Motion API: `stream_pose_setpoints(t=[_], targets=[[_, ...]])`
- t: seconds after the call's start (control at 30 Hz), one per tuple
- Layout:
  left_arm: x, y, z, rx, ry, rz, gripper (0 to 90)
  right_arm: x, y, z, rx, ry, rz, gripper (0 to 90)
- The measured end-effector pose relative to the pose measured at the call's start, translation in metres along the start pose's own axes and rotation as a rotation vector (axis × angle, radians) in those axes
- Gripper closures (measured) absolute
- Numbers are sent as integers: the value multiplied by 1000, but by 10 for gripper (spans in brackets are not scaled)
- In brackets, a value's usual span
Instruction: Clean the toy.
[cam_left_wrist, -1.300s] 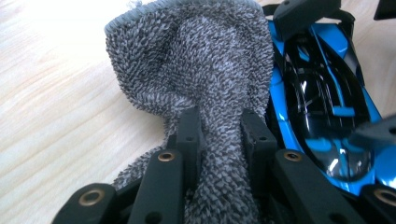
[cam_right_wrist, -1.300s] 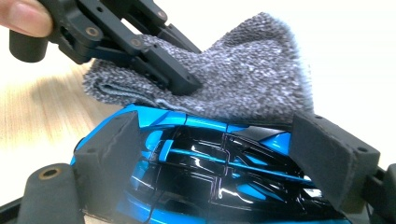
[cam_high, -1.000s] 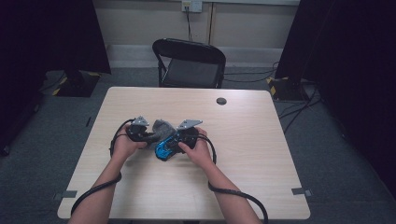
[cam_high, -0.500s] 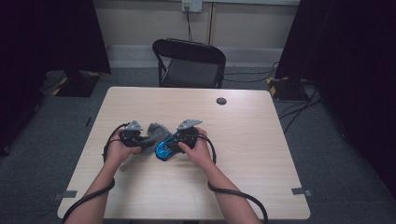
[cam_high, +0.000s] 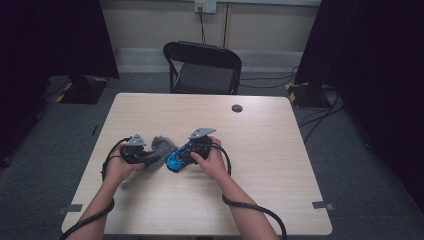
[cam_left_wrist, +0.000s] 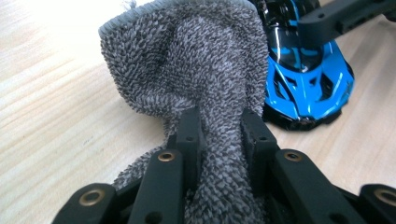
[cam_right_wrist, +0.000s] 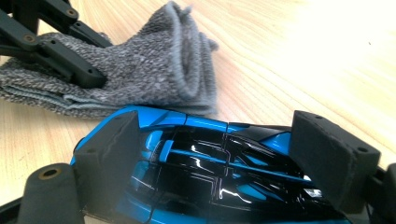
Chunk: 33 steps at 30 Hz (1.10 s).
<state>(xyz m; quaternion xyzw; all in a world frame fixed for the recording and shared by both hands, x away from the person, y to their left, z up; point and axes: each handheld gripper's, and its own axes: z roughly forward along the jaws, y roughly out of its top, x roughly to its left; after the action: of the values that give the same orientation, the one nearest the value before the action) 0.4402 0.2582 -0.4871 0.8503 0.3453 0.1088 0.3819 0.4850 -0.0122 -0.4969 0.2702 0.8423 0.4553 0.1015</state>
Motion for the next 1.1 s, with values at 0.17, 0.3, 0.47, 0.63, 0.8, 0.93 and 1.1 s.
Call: stream_pose_setpoints(t=[0.17,0.3,0.47,0.63,0.8,0.93,1.1], targets=[[-4,-5,-7,8,-1,13,727,0,0,0,1,1,0,167],[-7,-8,-14,11,-7,16,728,0,1,0,6,1,-1,167],[-9,-11,-25,16,-8,24,729,0,0,0,1,1,-2,167],[-9,-15,-36,17,0,17,729,1,0,0,4,0,-4,167],[-5,-11,-47,-9,17,8,729,1,0,0,3,0,-4,167],[-2,-2,-55,-19,36,20,729,1,0,0,1,-2,-8,166],[6,8,-51,-33,37,3,728,1,0,0,1,-2,-7,166]])
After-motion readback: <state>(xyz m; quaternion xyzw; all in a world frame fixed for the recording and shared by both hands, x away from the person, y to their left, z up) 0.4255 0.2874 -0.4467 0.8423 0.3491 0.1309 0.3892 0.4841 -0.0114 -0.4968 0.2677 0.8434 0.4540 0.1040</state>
